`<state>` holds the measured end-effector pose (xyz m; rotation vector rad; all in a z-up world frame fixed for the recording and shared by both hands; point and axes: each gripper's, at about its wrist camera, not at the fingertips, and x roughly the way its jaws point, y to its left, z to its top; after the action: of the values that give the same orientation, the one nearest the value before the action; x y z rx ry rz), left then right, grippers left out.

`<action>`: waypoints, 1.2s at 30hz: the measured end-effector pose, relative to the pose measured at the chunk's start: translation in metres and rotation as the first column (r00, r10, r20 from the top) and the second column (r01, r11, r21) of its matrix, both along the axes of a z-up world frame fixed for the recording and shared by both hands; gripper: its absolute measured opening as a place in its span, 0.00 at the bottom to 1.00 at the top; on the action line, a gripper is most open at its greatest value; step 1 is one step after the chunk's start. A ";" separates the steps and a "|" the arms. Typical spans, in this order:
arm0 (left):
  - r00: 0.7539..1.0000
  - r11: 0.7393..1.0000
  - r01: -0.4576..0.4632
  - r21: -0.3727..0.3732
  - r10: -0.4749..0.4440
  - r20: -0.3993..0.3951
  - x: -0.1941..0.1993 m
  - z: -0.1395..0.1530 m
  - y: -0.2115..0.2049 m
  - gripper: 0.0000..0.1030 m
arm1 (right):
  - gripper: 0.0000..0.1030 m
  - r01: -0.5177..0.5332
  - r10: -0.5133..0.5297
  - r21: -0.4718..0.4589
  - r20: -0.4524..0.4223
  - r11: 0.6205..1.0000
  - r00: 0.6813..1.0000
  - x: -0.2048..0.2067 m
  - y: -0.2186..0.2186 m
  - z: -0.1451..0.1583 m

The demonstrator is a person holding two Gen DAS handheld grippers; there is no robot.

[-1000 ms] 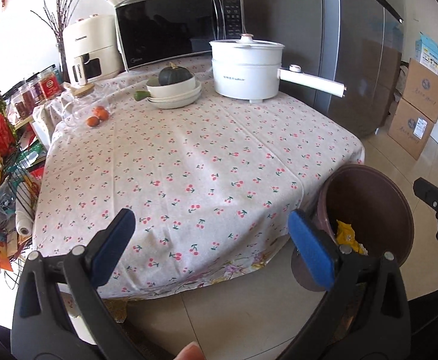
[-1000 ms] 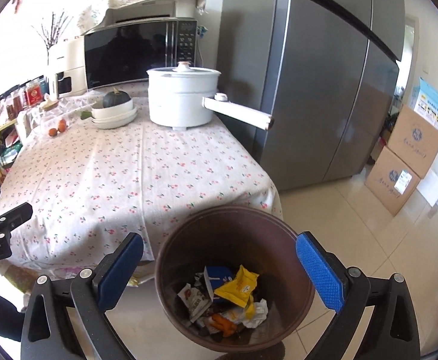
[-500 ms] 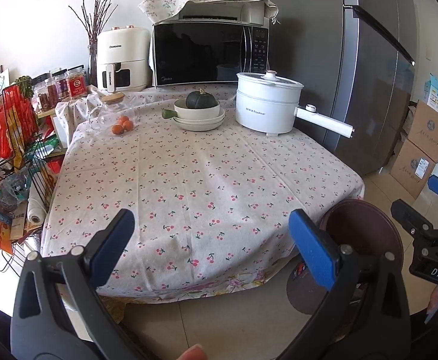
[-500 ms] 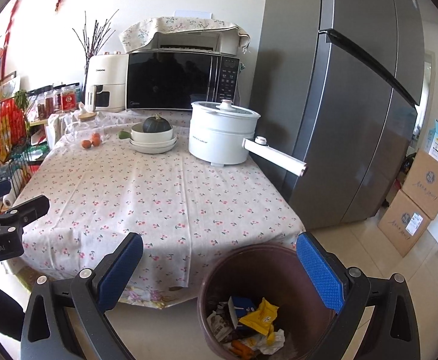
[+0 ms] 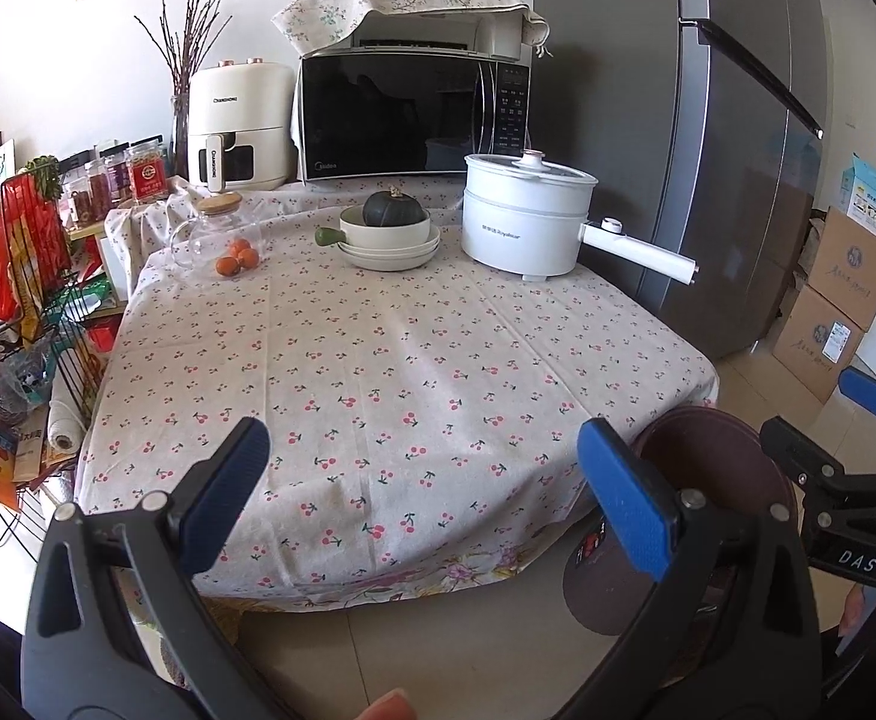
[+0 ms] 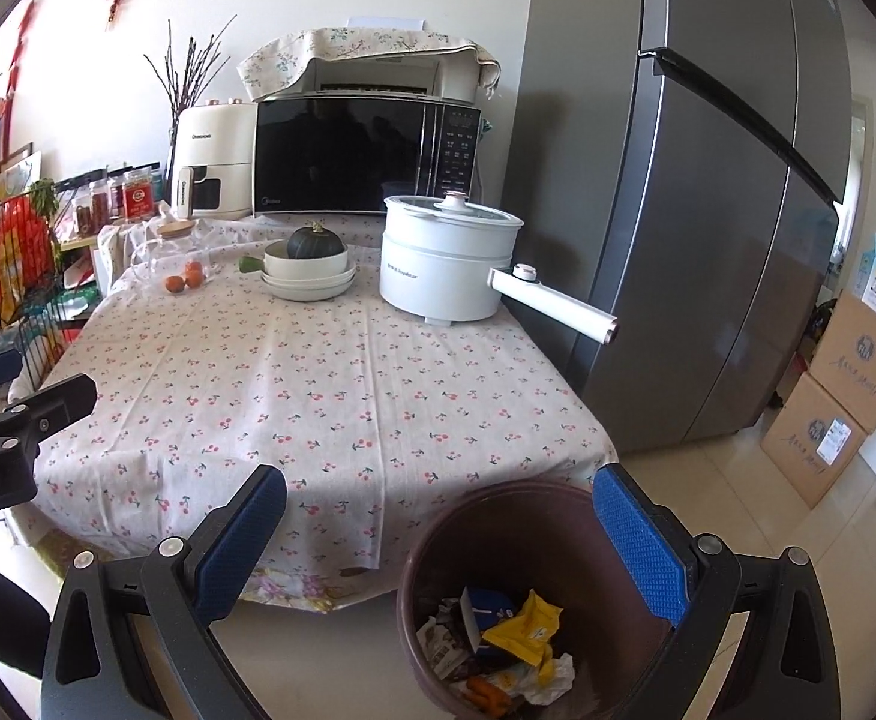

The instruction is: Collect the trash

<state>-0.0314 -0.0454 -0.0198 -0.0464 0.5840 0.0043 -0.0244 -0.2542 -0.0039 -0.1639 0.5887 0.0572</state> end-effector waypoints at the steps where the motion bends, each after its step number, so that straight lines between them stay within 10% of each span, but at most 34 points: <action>1: 1.000 1.000 -0.001 0.000 0.001 0.000 0.000 0.000 0.000 0.99 | 1.00 0.000 0.000 -0.001 0.000 1.000 1.000 0.000 0.001 0.000; 36: 1.000 1.000 0.016 0.027 -0.016 -0.005 -0.003 -0.001 -0.008 0.99 | 1.00 0.025 -0.025 0.014 -0.002 1.000 1.000 -0.004 -0.001 -0.001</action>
<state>-0.0342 -0.0531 -0.0207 -0.0159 0.5892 -0.0031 -0.0288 -0.2547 -0.0046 -0.1435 0.5915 0.0374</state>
